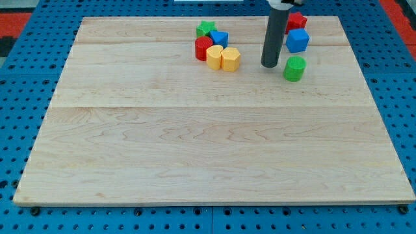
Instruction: Slide the blue cube between red star and green circle
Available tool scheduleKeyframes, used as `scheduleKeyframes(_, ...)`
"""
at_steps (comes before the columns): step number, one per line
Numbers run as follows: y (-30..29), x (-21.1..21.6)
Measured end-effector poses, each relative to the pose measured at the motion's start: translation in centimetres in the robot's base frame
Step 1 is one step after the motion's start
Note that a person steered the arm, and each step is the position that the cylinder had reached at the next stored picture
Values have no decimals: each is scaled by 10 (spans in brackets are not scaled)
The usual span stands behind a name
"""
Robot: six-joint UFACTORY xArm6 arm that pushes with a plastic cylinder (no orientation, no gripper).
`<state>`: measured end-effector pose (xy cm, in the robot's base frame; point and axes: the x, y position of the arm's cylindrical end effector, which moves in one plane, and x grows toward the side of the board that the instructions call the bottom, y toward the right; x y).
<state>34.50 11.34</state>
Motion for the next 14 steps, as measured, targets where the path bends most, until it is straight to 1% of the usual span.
scheduleKeyframes(1, 3, 20)
scheduleKeyframes(2, 44, 14)
scheduleKeyframes(3, 60, 7)
scheduleKeyframes(4, 14, 40)
scheduleKeyframes(5, 12, 5)
scheduleKeyframes(6, 19, -15)
scheduleKeyframes(7, 26, -25)
scheduleKeyframes(8, 50, -43)
scheduleKeyframes(9, 74, -51)
scheduleKeyframes(10, 117, -51)
scheduleKeyframes(11, 152, -32)
scheduleKeyframes(12, 144, 9)
scheduleKeyframes(13, 126, -3)
scheduleKeyframes(14, 138, -25)
